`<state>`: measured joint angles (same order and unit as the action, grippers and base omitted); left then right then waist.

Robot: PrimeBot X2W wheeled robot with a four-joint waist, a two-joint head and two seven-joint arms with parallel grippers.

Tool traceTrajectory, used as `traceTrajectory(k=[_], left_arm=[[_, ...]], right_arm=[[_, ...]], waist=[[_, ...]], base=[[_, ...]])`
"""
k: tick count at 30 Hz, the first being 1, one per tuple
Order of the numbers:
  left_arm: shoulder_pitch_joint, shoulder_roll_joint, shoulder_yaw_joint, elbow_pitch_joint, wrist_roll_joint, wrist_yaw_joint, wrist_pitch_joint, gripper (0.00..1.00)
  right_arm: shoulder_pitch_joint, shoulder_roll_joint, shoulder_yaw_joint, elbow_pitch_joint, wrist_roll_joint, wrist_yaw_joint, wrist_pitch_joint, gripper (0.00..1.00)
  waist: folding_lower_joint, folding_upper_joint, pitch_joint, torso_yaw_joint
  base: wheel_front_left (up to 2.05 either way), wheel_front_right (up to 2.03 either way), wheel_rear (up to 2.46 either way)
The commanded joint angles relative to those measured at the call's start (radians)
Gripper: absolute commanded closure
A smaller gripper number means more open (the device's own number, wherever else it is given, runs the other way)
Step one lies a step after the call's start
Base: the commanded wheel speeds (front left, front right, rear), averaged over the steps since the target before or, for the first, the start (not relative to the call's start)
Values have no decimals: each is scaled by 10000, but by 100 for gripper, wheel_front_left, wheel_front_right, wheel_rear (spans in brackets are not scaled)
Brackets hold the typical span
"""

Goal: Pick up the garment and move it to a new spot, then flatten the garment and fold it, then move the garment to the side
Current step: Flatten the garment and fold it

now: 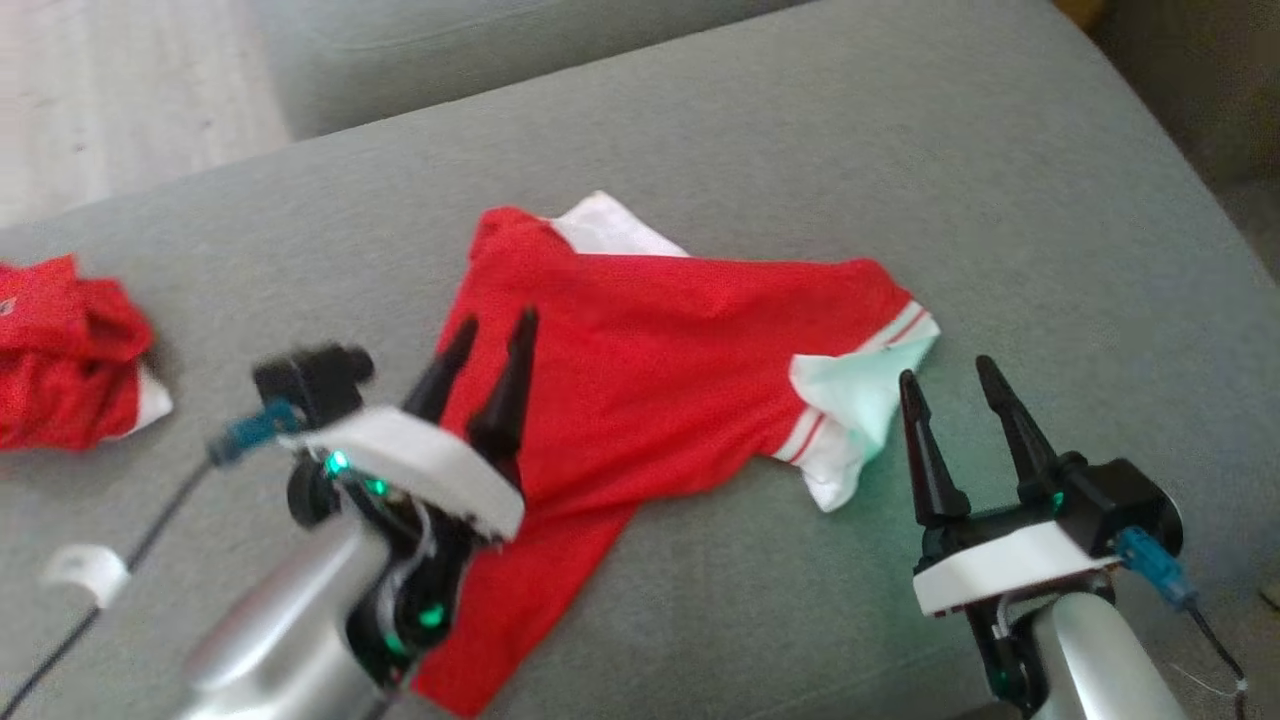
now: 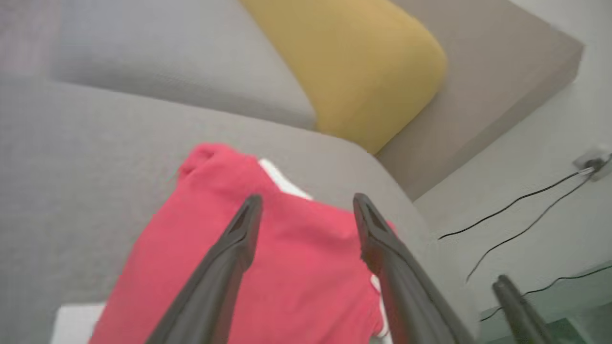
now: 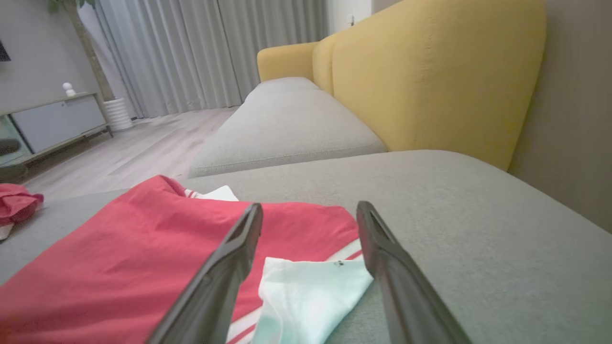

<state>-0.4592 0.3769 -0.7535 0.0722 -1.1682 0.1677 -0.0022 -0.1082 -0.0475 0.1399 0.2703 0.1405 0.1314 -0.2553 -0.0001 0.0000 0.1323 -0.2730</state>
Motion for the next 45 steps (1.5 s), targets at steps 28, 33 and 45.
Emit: traceTrajectory(k=[28, 33, 45], left_arm=[[-3053, -999, -41, 5830, -367, -2028, 1211, 0], [-3359, -1016, -55, 6621, -208, -2188, 1005, 0], [-3669, -1487, -205, 6742, -359, -2883, 764, 100]], right_arm=[[-870, -27, 910, -242, -317, -7, -65, 0], [-917, -27, 983, -255, -265, -7, -65, 0], [-926, -27, 1005, -203, -226, -7, -65, 0]], waist=[[1, 0, 1292, -10], [1, 0, 1334, -185], [1, 0, 1119, -233]], base=[[0, 0, 0], [0, 0, 0], [0, 0, 0]])
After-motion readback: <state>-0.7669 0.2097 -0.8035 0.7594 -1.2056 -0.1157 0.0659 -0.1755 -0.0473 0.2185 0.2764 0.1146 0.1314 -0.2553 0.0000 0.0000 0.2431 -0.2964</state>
